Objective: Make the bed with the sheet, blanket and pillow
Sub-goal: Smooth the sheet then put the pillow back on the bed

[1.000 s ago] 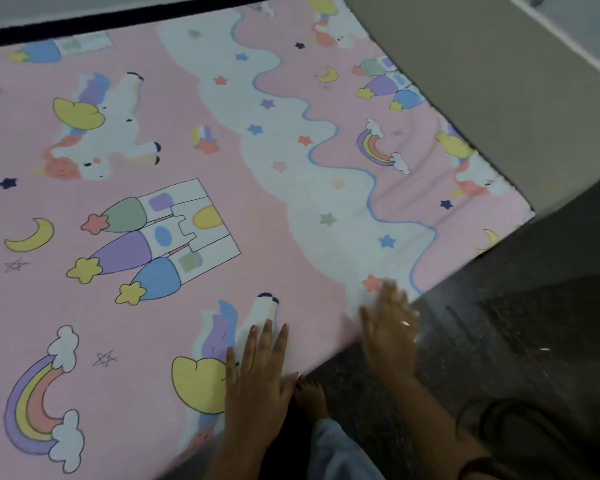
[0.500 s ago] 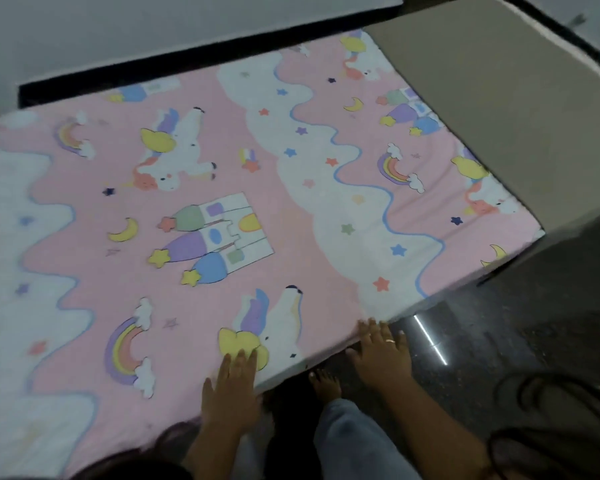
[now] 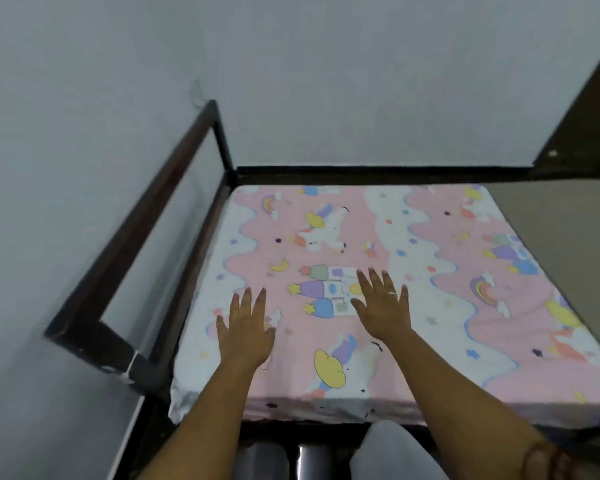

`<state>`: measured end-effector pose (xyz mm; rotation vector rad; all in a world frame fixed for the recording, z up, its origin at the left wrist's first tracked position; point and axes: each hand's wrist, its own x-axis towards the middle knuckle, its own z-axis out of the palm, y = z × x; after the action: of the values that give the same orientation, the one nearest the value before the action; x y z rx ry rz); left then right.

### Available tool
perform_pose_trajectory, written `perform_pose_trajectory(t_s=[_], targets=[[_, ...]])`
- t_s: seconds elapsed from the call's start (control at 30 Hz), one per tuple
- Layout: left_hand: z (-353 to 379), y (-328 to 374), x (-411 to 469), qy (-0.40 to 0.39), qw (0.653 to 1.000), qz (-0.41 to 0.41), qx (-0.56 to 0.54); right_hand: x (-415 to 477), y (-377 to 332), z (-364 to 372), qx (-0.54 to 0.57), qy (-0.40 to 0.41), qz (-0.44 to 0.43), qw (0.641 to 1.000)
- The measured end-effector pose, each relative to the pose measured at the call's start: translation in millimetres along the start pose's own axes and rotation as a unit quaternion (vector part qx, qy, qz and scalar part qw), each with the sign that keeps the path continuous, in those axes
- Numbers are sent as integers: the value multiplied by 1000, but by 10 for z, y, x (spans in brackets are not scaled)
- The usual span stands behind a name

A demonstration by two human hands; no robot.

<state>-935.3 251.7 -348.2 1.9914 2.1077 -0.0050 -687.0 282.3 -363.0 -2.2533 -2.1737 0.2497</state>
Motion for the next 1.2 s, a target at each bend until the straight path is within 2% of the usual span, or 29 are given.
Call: perform_pose_trajectory(t_s=[0.13,0.27,0.4,0.53,0.7,0.83,0.93,1.1,1.2], targets=[[-393,-59,-73,57,997,-38,-32,124,-354,-404,-19,16,-59,998],[-668,-103,-180,105,991,-80,-34,226,-704,-769,13,63,-112,992],[-877,-200,-334,147,973,-158,-78,351,-1072,-958,52,71,-181,980],[-970,-317,-697,208,927,-282,-133,313,-1465,-1036,47,61,-302,950],[-909,-352,-1512,249,848,-430,-181,-159,-1933,-1042,51,41,-459,886],[-787,-355,-2527,297,760,-544,-197,-985,-2305,-928,61,10,-563,824],[-659,-292,-3447,318,685,-629,-183,-1769,-2491,-787,48,-12,-653,756],[-320,57,-5040,352,521,-755,-184,-3194,-2659,-597,29,-56,-768,637],[-46,284,-5716,373,420,-798,-218,-3912,-2677,-508,18,-63,-823,565]])
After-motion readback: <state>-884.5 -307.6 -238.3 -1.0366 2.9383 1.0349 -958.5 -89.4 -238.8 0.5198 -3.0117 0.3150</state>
